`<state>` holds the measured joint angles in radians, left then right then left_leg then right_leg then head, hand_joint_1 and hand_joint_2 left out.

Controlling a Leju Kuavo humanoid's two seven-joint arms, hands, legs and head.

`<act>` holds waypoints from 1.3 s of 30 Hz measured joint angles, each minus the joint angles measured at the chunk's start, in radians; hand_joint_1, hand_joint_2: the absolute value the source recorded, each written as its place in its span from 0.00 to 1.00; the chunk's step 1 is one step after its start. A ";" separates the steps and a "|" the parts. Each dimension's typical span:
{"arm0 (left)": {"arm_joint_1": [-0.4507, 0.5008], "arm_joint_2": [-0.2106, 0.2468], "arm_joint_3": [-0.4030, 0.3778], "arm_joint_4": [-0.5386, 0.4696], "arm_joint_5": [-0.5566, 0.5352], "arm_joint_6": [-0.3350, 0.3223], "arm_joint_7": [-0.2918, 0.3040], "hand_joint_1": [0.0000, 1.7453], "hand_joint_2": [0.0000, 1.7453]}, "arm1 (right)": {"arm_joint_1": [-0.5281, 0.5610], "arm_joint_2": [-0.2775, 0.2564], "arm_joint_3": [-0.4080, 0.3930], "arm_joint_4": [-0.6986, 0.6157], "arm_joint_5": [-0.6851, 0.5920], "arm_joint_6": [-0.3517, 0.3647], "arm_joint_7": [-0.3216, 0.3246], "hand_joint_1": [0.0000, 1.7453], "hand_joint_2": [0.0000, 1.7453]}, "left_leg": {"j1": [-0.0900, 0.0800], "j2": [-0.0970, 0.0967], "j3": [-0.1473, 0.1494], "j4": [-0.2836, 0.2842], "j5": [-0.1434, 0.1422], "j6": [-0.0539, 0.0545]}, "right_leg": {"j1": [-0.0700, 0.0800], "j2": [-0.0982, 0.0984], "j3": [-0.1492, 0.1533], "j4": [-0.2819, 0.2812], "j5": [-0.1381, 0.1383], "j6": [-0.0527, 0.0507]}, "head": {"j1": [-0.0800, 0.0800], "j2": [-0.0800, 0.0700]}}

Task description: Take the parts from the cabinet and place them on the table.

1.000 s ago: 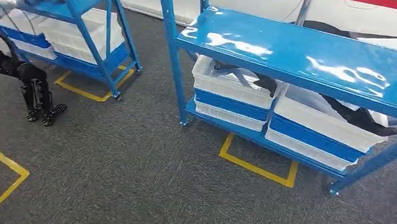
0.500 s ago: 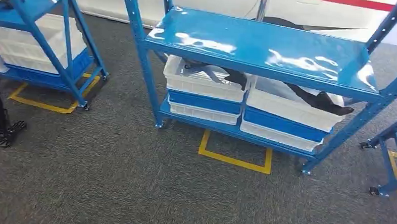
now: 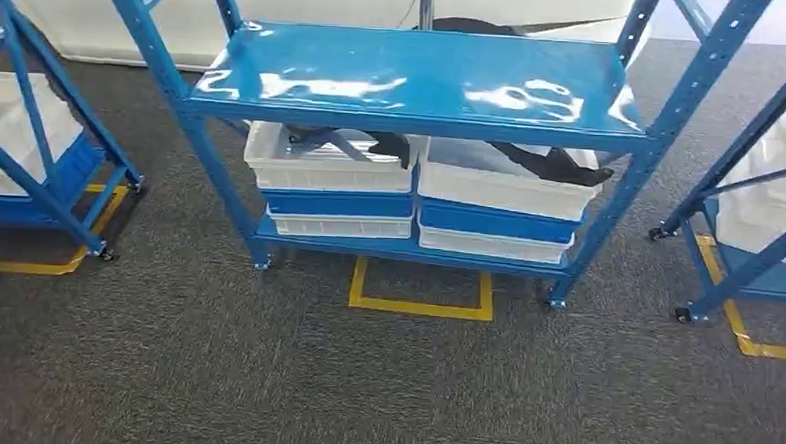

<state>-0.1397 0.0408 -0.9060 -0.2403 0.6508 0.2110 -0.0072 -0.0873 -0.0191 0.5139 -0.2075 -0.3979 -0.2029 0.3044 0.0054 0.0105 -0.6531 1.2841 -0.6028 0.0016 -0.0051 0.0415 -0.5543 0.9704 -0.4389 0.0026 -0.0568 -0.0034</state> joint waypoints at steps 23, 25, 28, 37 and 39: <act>0.004 -0.002 -0.007 0.000 0.018 -0.031 0.037 0.00 1.00 | 0.001 0.003 0.021 0.000 0.005 -0.010 0.027 0.00 1.00 | 0.001 0.013 0.135 -0.349 0.184 0.052 | -0.022 -0.033 -0.041 0.140 -0.057 0.063 | 0.006 0.000; 0.002 -0.002 -0.007 0.000 0.021 -0.038 0.037 0.00 1.00 | 0.000 0.002 0.025 0.000 0.001 -0.001 0.026 0.00 1.00 | -0.004 0.018 0.125 -0.335 0.178 0.023 | -0.018 -0.036 0.029 -0.001 -0.030 0.043 | 0.002 0.000; 0.003 -0.003 -0.008 0.000 0.027 -0.039 0.037 0.00 1.00 | 0.001 0.002 0.029 0.000 0.002 0.003 0.027 0.00 1.00 | 0.000 0.018 0.123 -0.336 0.179 0.059 | -0.013 -0.037 0.028 -0.003 -0.025 0.038 | 0.002 0.000; 0.002 -0.003 -0.008 0.000 0.032 -0.028 0.063 0.00 1.00 | 0.001 0.004 0.030 0.000 -0.002 0.015 0.024 0.00 1.00 | 0.007 0.018 0.126 -0.347 0.191 0.016 | -0.005 -0.037 0.024 -0.001 -0.025 0.028 | 0.002 0.000; 0.003 -0.003 -0.008 0.000 0.034 -0.026 0.080 0.00 1.00 | 0.001 0.003 0.032 0.000 -0.002 0.018 0.019 0.00 1.00 | 0.007 0.018 0.125 -0.347 0.191 0.014 | -0.005 -0.037 0.024 -0.001 -0.025 0.028 | 0.002 0.000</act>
<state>-0.1368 0.0381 -0.9140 -0.2399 0.6852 0.1854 0.0732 -0.0865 -0.0156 0.5455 -0.2075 -0.3994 -0.1850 0.3239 0.0123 0.0284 -0.5279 0.9367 -0.4122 0.0156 -0.0100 0.0040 -0.5304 0.9689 -0.4636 0.0301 -0.0553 -0.0034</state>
